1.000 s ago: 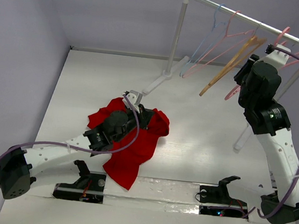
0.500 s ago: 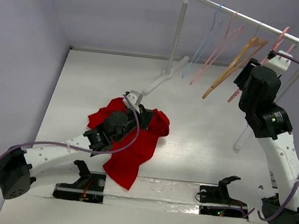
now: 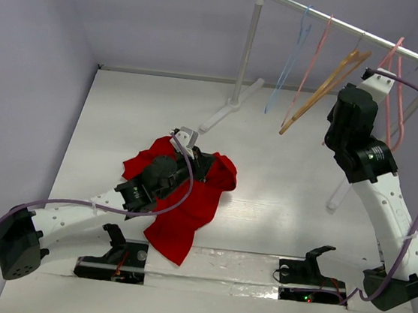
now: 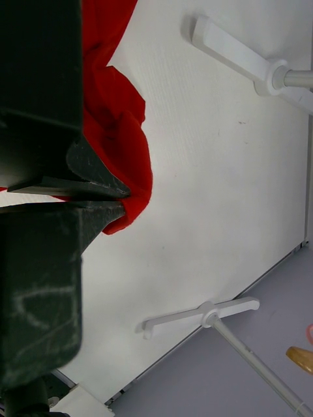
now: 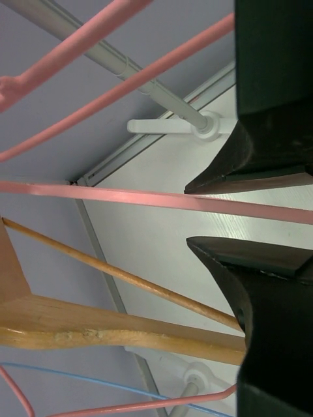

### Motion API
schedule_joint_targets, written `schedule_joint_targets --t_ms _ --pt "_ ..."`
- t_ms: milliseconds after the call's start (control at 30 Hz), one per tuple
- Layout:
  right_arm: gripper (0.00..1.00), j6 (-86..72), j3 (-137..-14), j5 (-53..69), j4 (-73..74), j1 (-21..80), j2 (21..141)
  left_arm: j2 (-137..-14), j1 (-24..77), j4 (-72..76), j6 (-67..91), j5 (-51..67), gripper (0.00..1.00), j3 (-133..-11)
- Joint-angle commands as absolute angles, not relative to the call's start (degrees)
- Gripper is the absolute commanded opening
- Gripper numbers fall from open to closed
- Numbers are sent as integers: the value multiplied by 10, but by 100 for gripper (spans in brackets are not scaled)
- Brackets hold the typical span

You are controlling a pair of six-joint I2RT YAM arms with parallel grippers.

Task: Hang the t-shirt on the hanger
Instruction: Pick up the hanger from the clothesline.

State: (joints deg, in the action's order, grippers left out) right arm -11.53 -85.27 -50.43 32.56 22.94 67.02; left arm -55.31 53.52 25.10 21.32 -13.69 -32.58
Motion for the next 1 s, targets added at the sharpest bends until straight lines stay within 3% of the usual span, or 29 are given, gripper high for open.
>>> schedule_joint_targets --t_ms 0,300,633,967 --pt "37 -106 -852 -530 302 223 666 -540 533 291 217 -134 0 -323" --pt "27 -98 -844 -548 302 218 674 -541 533 292 217 -134 0 -323" --pt "0 -71 -848 -550 273 218 674 -540 533 294 218 -133 0 -322" --pt "0 -53 -851 -534 250 218 652 -546 533 296 218 -134 0 -322"
